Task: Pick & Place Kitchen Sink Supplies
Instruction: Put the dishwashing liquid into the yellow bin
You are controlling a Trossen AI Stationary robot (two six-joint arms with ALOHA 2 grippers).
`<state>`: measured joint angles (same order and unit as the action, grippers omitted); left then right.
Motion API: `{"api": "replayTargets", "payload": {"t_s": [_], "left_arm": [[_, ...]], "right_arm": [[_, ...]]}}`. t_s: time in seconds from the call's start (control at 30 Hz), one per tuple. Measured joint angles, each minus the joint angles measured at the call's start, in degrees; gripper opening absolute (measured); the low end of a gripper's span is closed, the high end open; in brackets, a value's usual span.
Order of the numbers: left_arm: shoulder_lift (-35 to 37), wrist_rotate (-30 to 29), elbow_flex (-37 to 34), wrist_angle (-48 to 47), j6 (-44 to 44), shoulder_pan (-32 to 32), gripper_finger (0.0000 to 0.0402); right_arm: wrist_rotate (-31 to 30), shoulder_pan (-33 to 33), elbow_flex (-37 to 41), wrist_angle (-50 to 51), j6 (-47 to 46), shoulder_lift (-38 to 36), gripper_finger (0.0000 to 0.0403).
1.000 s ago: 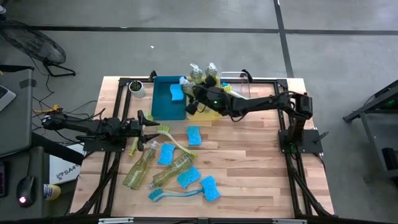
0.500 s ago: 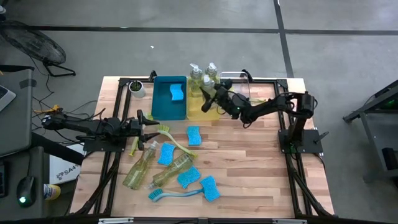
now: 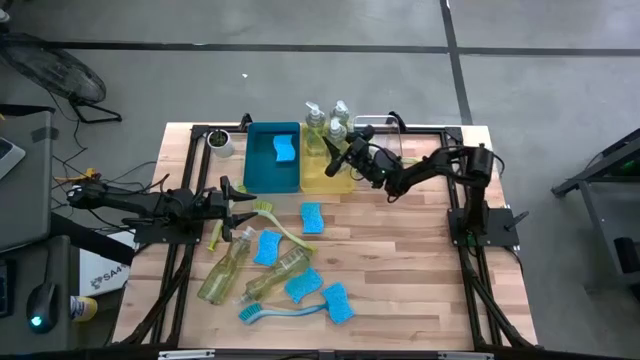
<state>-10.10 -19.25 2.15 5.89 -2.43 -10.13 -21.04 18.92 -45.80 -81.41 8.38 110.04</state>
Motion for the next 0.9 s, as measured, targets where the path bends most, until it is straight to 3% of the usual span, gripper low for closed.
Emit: {"api": "replayTargets", "payload": {"t_s": [0.43, 0.9], "left_arm": [[0.0, 0.04, 0.0, -0.1, -0.77, 0.0, 0.0223], [0.02, 0.09, 0.04, -1.79, -1.05, 0.0, 0.0223]], "right_arm": [[11.45, 7.06, -0.27, 3.01, -4.7, 1.66, 0.0191], [15.66, 9.82, -0.27, 2.85, -4.59, 2.58, 0.0195]]}}
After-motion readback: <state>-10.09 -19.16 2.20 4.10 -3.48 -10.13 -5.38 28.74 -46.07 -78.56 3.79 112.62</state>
